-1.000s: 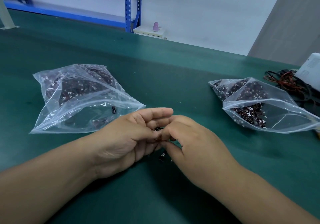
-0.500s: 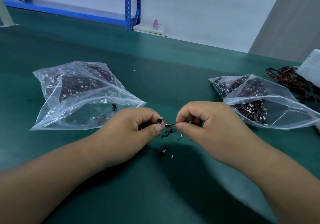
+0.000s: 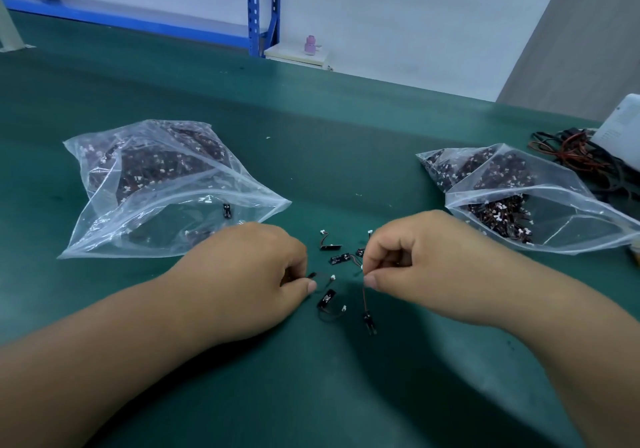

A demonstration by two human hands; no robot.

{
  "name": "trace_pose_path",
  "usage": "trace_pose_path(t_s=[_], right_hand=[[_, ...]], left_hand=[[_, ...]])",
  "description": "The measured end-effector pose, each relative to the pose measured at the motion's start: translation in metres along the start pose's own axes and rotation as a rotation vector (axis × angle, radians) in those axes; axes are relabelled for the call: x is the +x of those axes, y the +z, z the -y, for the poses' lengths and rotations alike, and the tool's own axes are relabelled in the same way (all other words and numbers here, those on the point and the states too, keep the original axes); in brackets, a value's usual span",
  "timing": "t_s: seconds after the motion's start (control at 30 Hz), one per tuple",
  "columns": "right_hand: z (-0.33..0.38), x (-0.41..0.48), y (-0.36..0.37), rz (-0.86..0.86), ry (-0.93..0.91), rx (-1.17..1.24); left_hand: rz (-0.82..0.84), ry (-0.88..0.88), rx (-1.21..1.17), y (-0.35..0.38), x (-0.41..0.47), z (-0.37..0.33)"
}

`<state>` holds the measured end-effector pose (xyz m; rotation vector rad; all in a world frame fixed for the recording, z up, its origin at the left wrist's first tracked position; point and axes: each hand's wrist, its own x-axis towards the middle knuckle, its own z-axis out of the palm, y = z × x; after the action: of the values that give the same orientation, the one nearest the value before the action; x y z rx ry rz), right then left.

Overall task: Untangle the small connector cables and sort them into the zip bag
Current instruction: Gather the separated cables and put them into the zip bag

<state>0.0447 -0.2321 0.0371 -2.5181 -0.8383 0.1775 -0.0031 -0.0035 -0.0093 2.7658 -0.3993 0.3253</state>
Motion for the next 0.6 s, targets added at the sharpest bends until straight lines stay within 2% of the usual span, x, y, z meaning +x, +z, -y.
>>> trace_pose_path(t_s=[0.13, 0.2, 0.27, 0.37, 0.43, 0.6], right_hand=[[-0.002, 0.004, 0.012, -0.030, 0.066, -0.123], [-0.004, 0.006, 0.016, -0.059, 0.085, -0.157], [-0.007, 0.006, 0.020, -0.068, 0.098, -0.185], [-0.012, 0.007, 0.023, -0.098, 0.096, -0.176], [-0.018, 0.011, 0.023, -0.179, 0.090, -0.108], [-0.040, 0.018, 0.027, -0.507, 0.105, 0.090]], left_hand=[[0.038, -0.027, 0.106, -0.007, -0.002, -0.002], [-0.022, -0.042, 0.161, -0.013, -0.001, -0.003], [-0.104, -0.114, 0.245, -0.019, 0.001, 0.002], [-0.102, -0.283, 0.345, -0.023, 0.009, 0.023], [-0.066, -0.322, 0.375, -0.022, 0.011, 0.036], [-0.074, -0.336, 0.378, -0.016, 0.017, 0.060]])
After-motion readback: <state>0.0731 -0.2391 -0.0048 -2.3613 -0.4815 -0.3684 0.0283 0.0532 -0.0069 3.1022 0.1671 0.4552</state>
